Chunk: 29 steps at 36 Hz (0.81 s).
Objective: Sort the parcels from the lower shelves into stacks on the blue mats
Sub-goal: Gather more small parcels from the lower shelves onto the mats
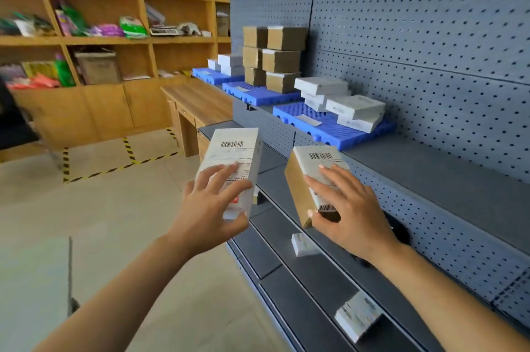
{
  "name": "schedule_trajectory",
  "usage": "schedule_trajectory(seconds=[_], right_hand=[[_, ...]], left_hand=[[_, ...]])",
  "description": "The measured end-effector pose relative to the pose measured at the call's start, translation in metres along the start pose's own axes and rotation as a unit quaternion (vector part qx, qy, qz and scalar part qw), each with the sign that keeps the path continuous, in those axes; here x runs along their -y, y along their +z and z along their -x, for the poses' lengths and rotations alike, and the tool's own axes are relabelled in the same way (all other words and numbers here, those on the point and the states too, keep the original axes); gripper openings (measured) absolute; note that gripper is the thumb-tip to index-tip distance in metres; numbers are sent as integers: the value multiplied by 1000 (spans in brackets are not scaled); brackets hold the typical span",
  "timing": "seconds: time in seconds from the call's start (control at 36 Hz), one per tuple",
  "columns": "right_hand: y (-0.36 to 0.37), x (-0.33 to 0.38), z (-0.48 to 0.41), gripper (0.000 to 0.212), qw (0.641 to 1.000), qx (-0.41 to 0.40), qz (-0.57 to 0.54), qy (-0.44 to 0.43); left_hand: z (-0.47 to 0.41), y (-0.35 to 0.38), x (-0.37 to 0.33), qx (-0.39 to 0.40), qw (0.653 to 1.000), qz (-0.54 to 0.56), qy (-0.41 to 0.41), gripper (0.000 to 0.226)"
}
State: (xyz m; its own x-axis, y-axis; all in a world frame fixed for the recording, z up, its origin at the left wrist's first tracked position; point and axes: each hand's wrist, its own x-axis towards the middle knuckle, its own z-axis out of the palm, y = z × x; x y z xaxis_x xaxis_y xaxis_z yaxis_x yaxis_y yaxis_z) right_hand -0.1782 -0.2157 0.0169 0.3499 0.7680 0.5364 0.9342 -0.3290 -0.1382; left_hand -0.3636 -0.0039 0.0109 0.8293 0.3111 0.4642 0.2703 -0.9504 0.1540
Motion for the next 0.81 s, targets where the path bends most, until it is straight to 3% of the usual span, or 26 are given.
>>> schedule_trajectory(seconds=[0.39, 0.81], right_hand=[[9, 16, -105, 56, 997, -72, 15, -18], [58, -32, -238, 55, 992, -103, 26, -65]], left_hand=[[-60, -24, 73, -56, 998, 8, 33, 50], [-180, 8, 166, -88, 994, -12, 66, 52]])
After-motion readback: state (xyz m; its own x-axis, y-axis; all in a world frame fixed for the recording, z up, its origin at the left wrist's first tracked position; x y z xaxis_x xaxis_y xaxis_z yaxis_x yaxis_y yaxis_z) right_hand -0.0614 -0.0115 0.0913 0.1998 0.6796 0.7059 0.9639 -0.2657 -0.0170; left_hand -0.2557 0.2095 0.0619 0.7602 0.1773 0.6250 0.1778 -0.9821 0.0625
